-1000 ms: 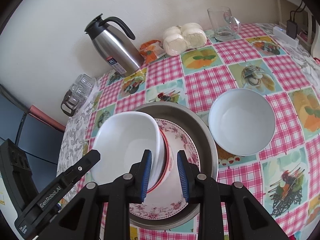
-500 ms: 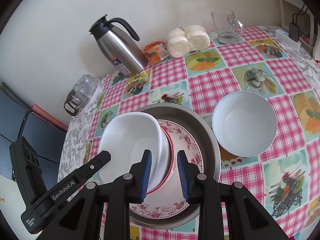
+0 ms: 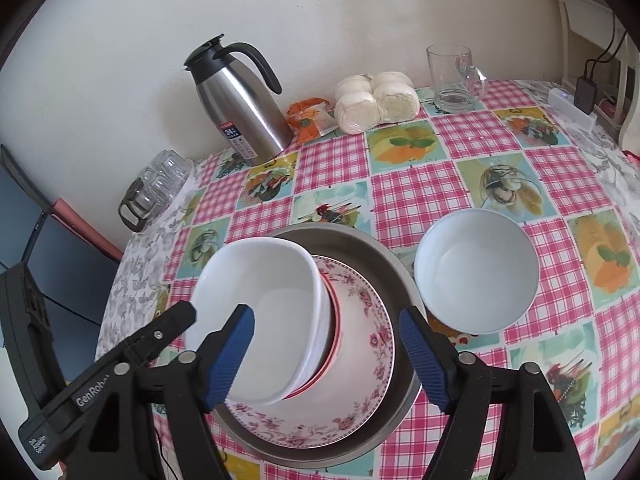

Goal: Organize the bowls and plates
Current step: 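Open both tools to release the white bowl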

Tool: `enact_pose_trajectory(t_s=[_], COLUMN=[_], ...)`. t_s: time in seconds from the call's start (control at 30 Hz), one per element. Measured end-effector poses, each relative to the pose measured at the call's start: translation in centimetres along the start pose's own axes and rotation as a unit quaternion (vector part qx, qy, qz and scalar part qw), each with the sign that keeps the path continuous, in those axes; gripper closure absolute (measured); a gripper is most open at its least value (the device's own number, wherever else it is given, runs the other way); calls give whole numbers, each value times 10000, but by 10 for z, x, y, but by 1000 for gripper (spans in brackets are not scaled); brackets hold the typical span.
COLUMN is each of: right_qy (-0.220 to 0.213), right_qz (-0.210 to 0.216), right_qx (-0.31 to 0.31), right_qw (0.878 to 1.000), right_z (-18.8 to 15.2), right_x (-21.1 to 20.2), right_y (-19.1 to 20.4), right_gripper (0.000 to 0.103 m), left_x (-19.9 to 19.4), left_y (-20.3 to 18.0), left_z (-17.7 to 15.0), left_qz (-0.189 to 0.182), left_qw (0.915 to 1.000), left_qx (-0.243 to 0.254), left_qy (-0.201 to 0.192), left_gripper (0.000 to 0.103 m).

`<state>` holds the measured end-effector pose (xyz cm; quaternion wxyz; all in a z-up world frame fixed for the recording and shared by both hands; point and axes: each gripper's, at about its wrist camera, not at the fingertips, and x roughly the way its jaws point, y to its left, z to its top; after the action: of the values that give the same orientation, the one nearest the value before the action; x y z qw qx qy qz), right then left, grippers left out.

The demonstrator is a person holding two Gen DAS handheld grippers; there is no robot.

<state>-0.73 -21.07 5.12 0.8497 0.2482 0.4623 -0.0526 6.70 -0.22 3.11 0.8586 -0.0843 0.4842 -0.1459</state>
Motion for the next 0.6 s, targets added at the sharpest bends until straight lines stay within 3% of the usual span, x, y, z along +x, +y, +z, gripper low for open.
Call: enact_pose_trajectory(t_s=[0.07,0.3,0.4,0.6], right_qy=[-20,-30,-26,-97], right_qz=[-67,-82,-74,-79], right_qx=[19,-7,-27,-47], right_qw=[10000,10000,10000,9999], right_z=[0,0,0,-1], right_x=[1,1,2,1], right_y=[-2,-2,-1,-2], right_gripper=[14,11,1,0], left_x=[0,-3,-3,-8], left_y=[1,4,8,12], left_z=[0,1,2,3], left_qz=[80,289,363,494], left_qw=[10000,9993,9989,9977], left_qx=[12,0,-86,-260], left_qy=[-43,-238,-268,-397], left_gripper=[18,11,5,4])
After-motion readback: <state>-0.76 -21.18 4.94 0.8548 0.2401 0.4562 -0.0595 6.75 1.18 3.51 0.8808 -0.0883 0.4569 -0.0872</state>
